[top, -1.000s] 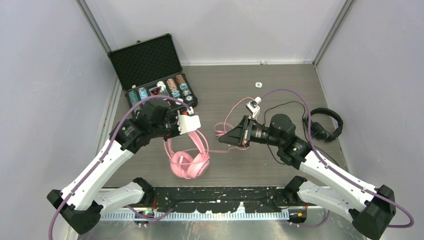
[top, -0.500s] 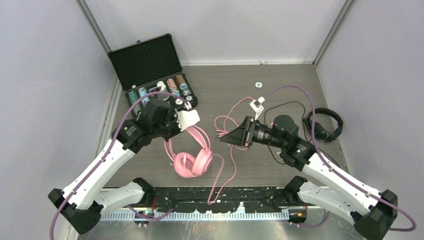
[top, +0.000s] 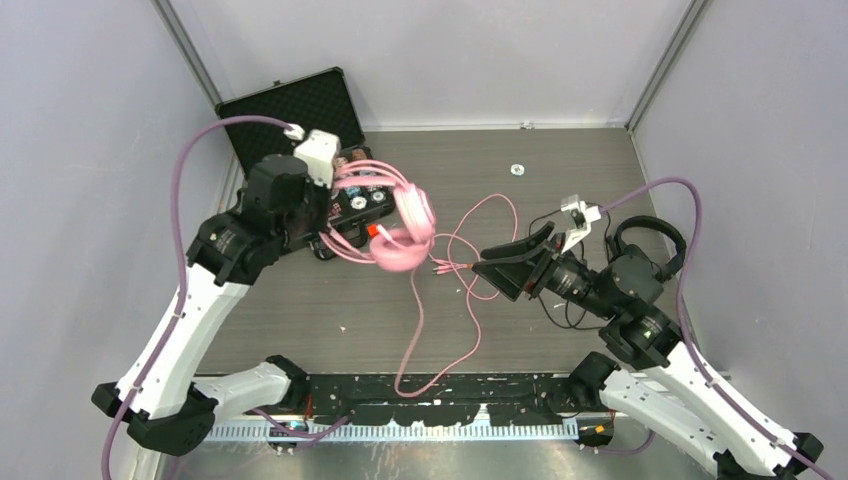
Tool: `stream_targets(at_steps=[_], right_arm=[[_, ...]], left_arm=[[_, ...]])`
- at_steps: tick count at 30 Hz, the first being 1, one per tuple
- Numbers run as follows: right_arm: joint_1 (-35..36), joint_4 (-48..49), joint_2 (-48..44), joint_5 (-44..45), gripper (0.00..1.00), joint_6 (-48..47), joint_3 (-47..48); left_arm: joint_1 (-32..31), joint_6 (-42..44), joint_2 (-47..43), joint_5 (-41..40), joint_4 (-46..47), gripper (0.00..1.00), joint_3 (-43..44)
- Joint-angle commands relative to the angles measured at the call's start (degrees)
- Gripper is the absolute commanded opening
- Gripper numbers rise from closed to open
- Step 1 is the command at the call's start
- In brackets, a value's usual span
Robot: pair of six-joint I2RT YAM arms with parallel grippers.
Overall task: Wrap the headphones
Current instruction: Wrap the headphones cable around the headphones.
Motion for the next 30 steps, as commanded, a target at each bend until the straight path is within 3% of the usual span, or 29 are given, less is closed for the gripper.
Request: stream_targets(at_steps=[1, 8, 14, 23, 27, 30], right_arm=[[-0.2, 6.8, 1.7, -0.1, 0.59, -5.3, -3.7], [0.0, 25.7, 10.5, -0.4, 0.6, -3.4, -7.9], [0.9, 35.8, 18.9, 7.4, 0.64, -3.6, -9.9], [3.9, 52.9, 32.3, 10.4, 0.66, -4.0, -14.6], [5.7, 54.1, 37.5, 10.7, 0.62, -5.0, -13.3], [5.9, 60.4, 40.8, 10.7, 0.53, -3.3, -14.5]], left_arm=[[0.9, -15.2, 0.9, -2.4, 0.5, 0.0, 7.9], [0.9, -23.6, 0.4, -0.1, 2.8, 0.0, 12.3], [0.9, -28.8, -0.2, 2.9, 6.0, 0.0, 13.0], [0.9, -35.5, -0.7, 7.1, 10.4, 0.0, 13.0], [0.9, -37.6, -0.8, 8.9, 12.0, 0.0, 13.1], [0.9, -39.5, -0.9, 9.7, 13.0, 0.0, 12.7]])
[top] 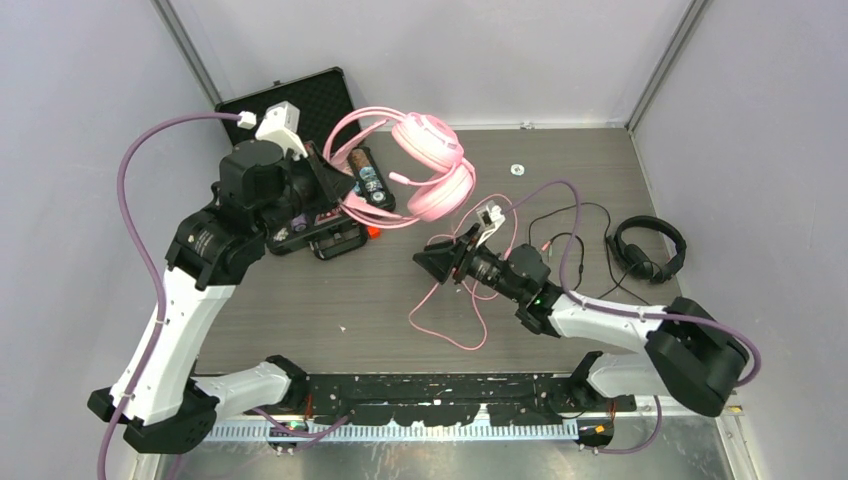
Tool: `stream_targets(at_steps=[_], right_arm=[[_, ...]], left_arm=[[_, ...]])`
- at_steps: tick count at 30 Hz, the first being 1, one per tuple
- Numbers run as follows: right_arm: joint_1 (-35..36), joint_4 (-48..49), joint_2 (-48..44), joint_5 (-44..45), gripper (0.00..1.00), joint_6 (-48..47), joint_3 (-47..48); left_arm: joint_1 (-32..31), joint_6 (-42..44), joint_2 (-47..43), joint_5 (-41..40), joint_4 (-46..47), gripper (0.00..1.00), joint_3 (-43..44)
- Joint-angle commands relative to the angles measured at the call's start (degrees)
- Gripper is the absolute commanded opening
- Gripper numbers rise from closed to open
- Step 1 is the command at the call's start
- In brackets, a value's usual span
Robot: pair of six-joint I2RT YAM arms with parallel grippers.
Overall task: Wrap the headphones
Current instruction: Wrap the headphones cable around the headphones.
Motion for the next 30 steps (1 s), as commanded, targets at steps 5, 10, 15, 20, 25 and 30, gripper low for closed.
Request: stream_targets(at_steps=[5, 10, 15, 20, 25, 30], right_arm=[[0.6, 22.2, 6.8, 2.7, 0.37, 2.8, -4.3], [0.3, 28.0, 7.8, 3.0, 0.05, 2.0, -6.7], [-3.1, 25.4, 3.2, -0.6, 0.0, 0.2, -5.9], [-7.5, 19.9, -0.1, -6.3, 0.01, -1.1, -3.1], [-10.6, 18.7, -1.4, -12.8, 0.0, 0.1, -0.7], [-12.0, 15.5, -1.5, -16.2, 0.0, 1.0, 1.7]], left_arm=[[0.0, -7.9, -3.0, 4.3, 11.5, 0.0, 2.1], [0.0, -8.2, -2.5, 11.9, 11.1, 0.0, 4.1], [0.0, -3.5, -0.7, 25.0, 5.2, 0.0, 9.3], [0.0, 5.0, 1.4, 38.4, -1.5, 0.0, 12.3], [0.0, 10.3, 4.4, 51.9, -4.6, 0.0, 10.7], [0.0, 18.2, 6.2, 60.0, -7.0, 0.0, 8.8]])
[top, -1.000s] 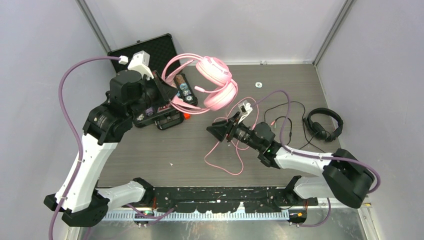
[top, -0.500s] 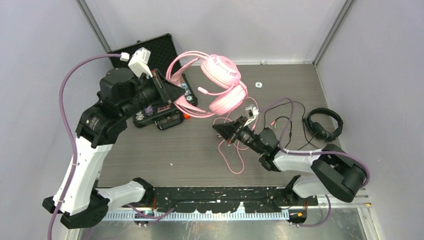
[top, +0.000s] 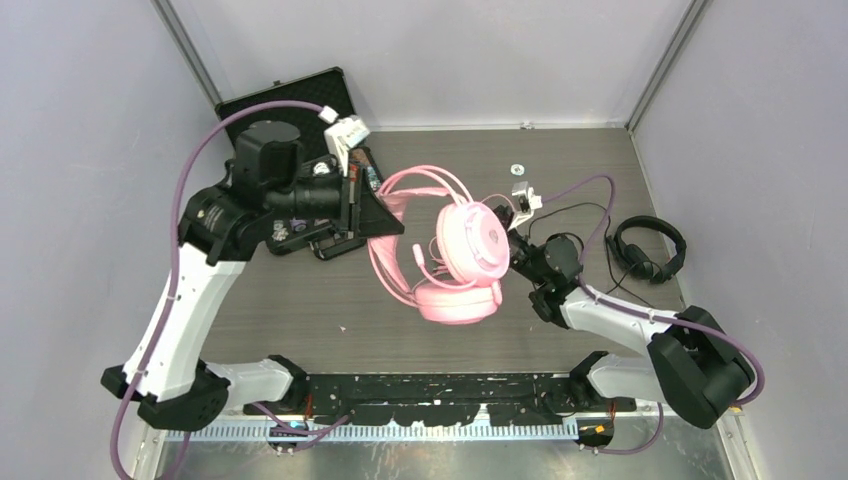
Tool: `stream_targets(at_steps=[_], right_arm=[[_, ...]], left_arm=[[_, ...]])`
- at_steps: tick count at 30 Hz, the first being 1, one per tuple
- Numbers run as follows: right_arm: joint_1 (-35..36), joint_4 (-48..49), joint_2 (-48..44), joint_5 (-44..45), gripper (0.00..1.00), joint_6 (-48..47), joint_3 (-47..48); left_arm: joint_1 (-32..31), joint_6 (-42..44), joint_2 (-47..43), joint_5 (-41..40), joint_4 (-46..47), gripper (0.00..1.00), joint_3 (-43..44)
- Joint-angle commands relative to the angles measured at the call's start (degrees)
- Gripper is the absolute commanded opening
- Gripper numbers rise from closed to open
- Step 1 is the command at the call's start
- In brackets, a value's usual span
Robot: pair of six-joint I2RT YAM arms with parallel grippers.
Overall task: Wrap the headphones
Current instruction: Wrap the headphones cable around the headphones.
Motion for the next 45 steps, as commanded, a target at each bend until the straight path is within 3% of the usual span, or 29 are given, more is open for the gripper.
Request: stream_targets(at_steps=[1, 6, 9, 13, 17, 23, 28, 38, 42, 45], right_arm=[[-1.4, -1.9, -1.1, -4.9, 0.0, 0.4, 3.1], [-5.1, -7.6, -1.3, -8.8, 0.0, 2.1, 6.4], [-8.2, -17.4, -2.7, -12.9, 0.0, 3.6, 10.3], [-10.8, -35.1, -5.2, -17.0, 0.0, 0.0, 14.9], [-10.9, -56.6, -5.5, -16.7, 0.0, -7.1, 21.4], [-11.0, -69.2, -3.7, -17.5, 0.0, -4.6, 26.8], [-10.9, -71.9, -2.1, -21.3, 0.01, -1.9, 29.4], [-10.9, -79.9, -4.8, -24.4, 0.01, 2.9, 33.0], [-10.3, -73.2, -5.5, -28.9, 0.01, 11.0, 30.9], [-10.2, -57.6, -5.3, -33.5, 0.0, 22.7, 26.7]], left_arm=[[0.0, 9.0, 0.6, 15.2, -2.9, 0.0, 0.0], [-0.1, 22.5, 2.9, 11.0, -13.2, 0.0, -0.8], [-0.3, 30.3, 3.2, 3.1, -17.0, 0.0, -4.3], [-1.5, 37.2, 2.0, -9.9, -16.6, 0.0, -9.5], [-3.5, 45.4, 0.1, -15.3, -14.9, 0.0, -13.6], [-9.5, 51.0, -1.2, -21.7, -11.3, 0.0, -16.1], [-15.4, 52.2, -0.1, -30.7, -8.3, 0.0, -17.6], [-15.5, 47.3, 4.0, -47.1, -9.2, 0.0, -14.6], [-15.5, 45.5, 4.8, -52.0, -8.8, 0.0, -14.9], [-15.5, 43.7, 4.6, -54.7, -7.0, 0.0, -16.1]])
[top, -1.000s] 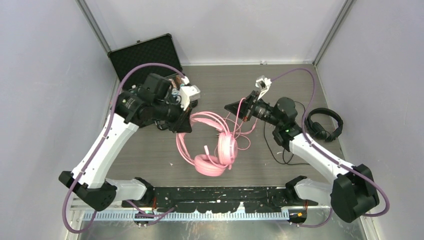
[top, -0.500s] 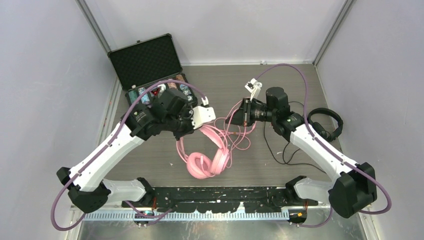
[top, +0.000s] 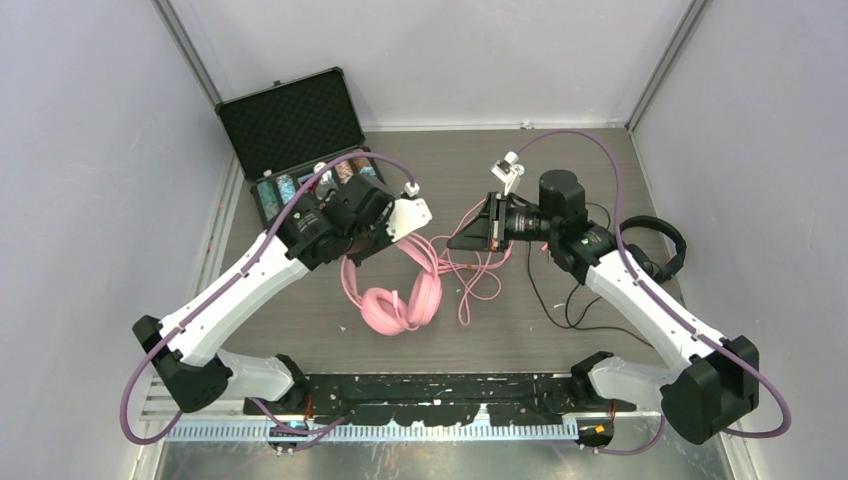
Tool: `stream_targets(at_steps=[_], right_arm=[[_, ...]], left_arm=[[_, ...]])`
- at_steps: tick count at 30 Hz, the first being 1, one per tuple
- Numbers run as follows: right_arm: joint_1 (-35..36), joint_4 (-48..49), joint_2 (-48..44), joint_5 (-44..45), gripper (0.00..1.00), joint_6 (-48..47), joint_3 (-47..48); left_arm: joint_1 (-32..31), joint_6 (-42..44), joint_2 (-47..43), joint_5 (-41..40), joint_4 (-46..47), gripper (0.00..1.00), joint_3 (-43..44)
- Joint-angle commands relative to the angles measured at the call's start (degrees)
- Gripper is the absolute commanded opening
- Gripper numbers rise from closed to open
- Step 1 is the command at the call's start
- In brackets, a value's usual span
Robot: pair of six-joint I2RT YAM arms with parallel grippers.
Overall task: Wrap the headphones
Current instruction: Wrap the headphones cable around the headphones.
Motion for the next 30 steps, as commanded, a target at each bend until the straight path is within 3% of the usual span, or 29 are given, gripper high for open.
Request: stream_targets(at_steps=[1, 12, 17, 30], right_arm=[[0.3, 21.4, -1.6, -7.1, 0.01, 16.1, -3.0], [10.7, 30.3, 3.7, -2.0, 0.01, 21.2, -1.5], [15.4, 31.1, 7.7, -0.1, 0.01, 21.1, 1.1], [18.7, 31.1, 9.0, 6.3, 0.06, 17.0, 2.3]], left_arm=[[-0.2, -4.2, -1.1, -7.1, 1.4, 0.0, 0.6], [-0.2, -18.4, 1.1, -19.8, 1.5, 0.0, 3.3], [0.1, -26.9, 0.3, -22.3, 2.3, 0.0, 3.2], [3.0, -48.0, -7.2, -24.9, 7.1, 0.0, 0.4]])
